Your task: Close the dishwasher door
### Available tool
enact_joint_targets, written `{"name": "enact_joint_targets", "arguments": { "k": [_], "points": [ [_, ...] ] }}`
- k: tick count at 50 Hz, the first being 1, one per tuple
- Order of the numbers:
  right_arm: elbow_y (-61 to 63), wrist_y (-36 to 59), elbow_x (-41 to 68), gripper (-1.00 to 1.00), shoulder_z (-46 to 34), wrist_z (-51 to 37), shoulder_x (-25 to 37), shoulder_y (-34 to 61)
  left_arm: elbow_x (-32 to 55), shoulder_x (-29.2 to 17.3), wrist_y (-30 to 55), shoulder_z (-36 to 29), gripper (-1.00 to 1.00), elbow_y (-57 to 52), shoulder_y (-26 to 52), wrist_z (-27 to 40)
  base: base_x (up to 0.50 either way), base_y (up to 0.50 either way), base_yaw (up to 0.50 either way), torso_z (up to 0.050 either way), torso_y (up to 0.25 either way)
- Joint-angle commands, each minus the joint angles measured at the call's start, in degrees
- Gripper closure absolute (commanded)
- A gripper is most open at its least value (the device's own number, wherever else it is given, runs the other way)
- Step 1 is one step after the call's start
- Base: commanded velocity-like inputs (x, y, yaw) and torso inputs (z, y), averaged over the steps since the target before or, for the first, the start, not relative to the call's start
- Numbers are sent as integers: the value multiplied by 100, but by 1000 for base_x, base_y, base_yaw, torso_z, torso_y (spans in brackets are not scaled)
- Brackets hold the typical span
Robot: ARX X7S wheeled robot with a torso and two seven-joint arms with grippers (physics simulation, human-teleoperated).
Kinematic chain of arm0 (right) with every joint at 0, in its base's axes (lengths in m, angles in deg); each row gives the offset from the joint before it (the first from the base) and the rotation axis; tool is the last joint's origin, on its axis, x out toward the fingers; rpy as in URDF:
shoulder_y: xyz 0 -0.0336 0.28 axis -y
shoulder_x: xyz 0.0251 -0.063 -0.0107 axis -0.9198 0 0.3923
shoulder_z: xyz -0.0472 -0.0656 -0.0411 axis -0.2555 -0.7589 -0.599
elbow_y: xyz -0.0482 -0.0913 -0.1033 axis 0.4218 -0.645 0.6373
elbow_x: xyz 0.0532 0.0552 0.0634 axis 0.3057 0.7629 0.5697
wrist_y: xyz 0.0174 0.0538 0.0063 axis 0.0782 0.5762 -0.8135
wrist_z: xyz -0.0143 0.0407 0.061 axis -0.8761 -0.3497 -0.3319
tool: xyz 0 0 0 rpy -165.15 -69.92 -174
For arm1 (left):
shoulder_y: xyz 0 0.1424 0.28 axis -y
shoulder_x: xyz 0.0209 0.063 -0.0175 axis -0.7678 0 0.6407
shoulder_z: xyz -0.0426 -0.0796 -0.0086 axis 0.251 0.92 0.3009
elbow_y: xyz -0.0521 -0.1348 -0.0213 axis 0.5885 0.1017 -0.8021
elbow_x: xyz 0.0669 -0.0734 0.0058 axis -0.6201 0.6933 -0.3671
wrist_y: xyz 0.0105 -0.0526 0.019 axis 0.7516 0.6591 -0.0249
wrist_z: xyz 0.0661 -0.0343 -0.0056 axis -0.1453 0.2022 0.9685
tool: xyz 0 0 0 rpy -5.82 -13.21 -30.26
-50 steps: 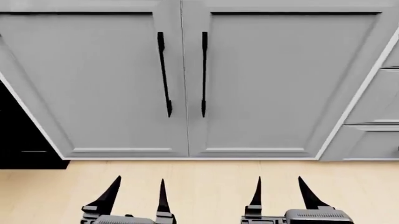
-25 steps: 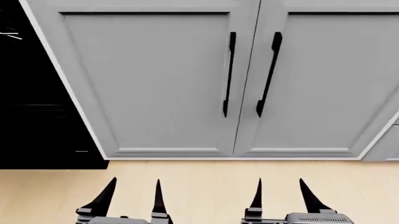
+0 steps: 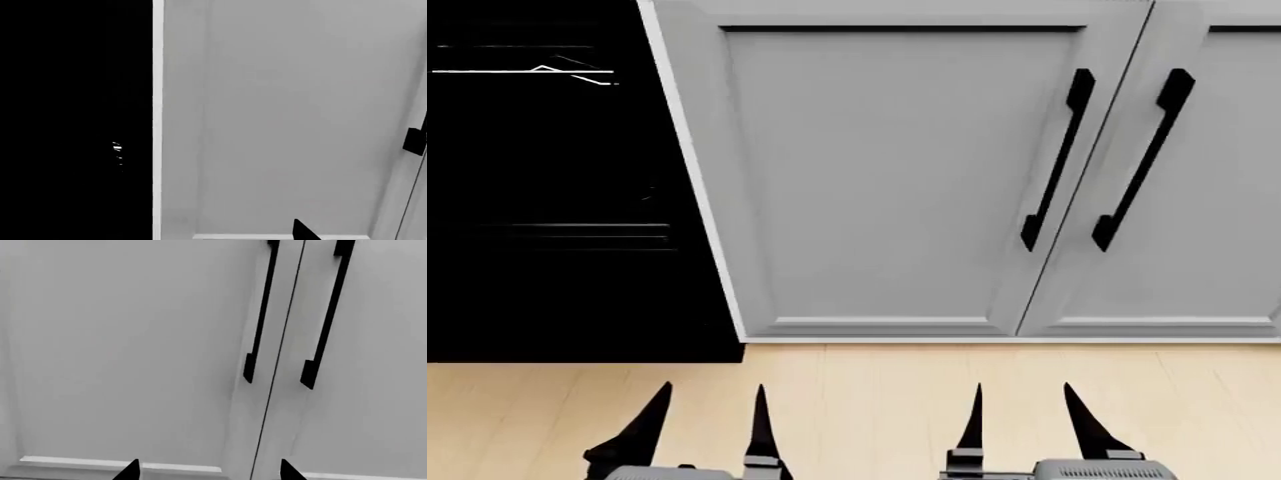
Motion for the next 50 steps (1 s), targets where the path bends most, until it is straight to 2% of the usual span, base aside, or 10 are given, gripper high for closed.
{"name": "enact_joint_targets", "arguments": {
  "k": [1,35,50],
  "points": [
    [93,-16,3,-100,-4,-37,40,-66,-1,-36,11,-2,-100,-114,-57,55,0,500,0,0,0],
    [453,-144,-63,-100,-67,-173,172,-470,-125,-179,-111,-25,-100,-475,-448,243,-46,500,0,-4,0],
    [166,-68,-60,-100,-131,-170,99,-209,99,-84,-153,43,-100,-77,-196,214,-175,500,0,0,0]
  ]
}}
